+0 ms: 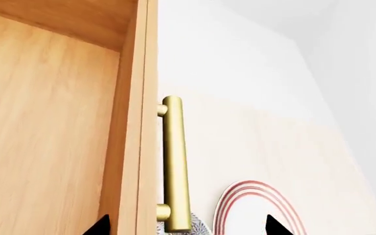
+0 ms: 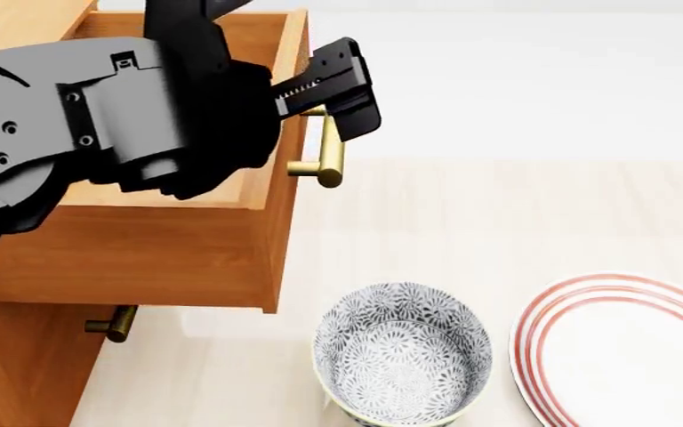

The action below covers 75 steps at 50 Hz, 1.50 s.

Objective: Open the top drawer of the cabinet.

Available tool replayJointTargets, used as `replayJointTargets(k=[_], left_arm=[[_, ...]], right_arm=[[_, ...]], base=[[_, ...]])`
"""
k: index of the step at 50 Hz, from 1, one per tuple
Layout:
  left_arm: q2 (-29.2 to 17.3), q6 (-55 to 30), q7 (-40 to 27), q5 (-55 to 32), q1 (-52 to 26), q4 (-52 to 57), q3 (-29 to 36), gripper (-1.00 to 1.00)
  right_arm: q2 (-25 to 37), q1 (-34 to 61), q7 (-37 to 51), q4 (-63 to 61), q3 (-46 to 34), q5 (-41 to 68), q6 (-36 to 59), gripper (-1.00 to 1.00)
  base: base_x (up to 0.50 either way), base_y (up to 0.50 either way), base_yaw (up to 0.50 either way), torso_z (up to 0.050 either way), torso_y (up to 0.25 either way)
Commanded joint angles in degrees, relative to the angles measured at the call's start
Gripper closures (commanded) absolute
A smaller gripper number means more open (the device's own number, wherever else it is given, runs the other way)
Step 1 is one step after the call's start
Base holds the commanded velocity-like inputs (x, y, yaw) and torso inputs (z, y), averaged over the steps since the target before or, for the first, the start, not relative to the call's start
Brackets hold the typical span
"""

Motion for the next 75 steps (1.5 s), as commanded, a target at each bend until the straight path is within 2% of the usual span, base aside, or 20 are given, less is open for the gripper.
replayJointTargets(k=[1, 2, 7, 18, 27, 41, 43, 47, 57, 66, 69, 75], left_arm=[[0.97, 5.87, 1.80, -2.71, -1.10, 7.56, -0.48, -1.00], [0.02, 7.12, 1.81, 0.45, -1.53, 9.27, 0.76, -1.00], [-2.24, 9.34, 0.96, 3.67, -1.02, 13.48, 1.46, -1.00], [-3.24, 9.80, 0.08, 4.23, -0.94, 16.07, 1.68, -1.00], [-6.35, 10.18, -3.19, 6.17, 1.02, 28.08, 2.37, -1.00], [-12.15, 12.03, -8.16, 14.64, 3.01, 49.23, 4.07, -1.00], [-13.33, 12.11, -9.46, 18.45, 2.62, 52.87, 4.99, -1.00], [-14.04, 12.16, -11.48, 18.39, 3.49, 56.40, 5.17, -1.00], [-16.81, 11.42, -16.23, 25.83, 4.16, 68.72, 7.52, -1.00], [-17.84, 11.28, -17.27, 29.04, 7.58, 76.72, 10.06, -1.00], [-18.67, 9.61, -17.85, 36.53, 6.99, 80.10, 12.29, -1.00], [-19.47, 8.30, -18.31, 41.72, 7.35, 84.72, 14.62, -1.00]], right_arm=[[-1.20, 0.04, -1.56, 0.36, 1.06, -0.82, 0.16, -1.00], [-1.10, -0.03, -1.48, 0.05, 1.01, -0.80, 0.33, -1.00], [-1.12, 0.00, -1.41, 0.19, 0.98, -0.75, 0.35, -1.00], [-1.10, 0.25, -1.24, 0.28, 1.09, -0.36, 0.57, -1.00], [-1.08, 0.49, -1.01, 0.20, 1.25, 0.07, 0.89, -1.00], [-1.04, 0.35, -1.03, 0.40, 0.95, 0.11, 0.80, -1.00], [-1.08, 0.38, -1.11, 0.57, 0.84, 0.03, 0.69, -1.00], [-0.99, 0.28, -1.04, 0.38, 0.72, -0.03, 0.73, -1.00], [-1.01, 0.40, -1.04, 0.66, 0.52, -0.12, 0.61, -1.00], [-0.83, 0.30, -0.79, 0.10, 0.33, -0.06, 0.97, -1.00], [-0.77, 0.27, -0.71, -0.06, 0.29, -0.03, 1.08, -1.00], [-0.77, 0.33, -0.65, 0.01, 0.16, -0.07, 1.11, -1.00]], base=[[0.00, 0.00, 0.00, 0.000, 0.010], [0.00, 0.00, 0.00, 0.000, 0.000], [0.00, 0.00, 0.00, 0.000, 0.000], [0.00, 0.00, 0.00, 0.000, 0.000], [0.00, 0.00, 0.00, 0.000, 0.000], [0.00, 0.00, 0.00, 0.000, 0.000], [0.00, 0.00, 0.00, 0.000, 0.000], [0.00, 0.00, 0.00, 0.000, 0.000], [0.00, 0.00, 0.00, 0.000, 0.000], [0.00, 0.00, 0.00, 0.000, 0.000], [0.00, 0.00, 0.00, 0.000, 0.000], [0.00, 0.00, 0.00, 0.000, 0.000]])
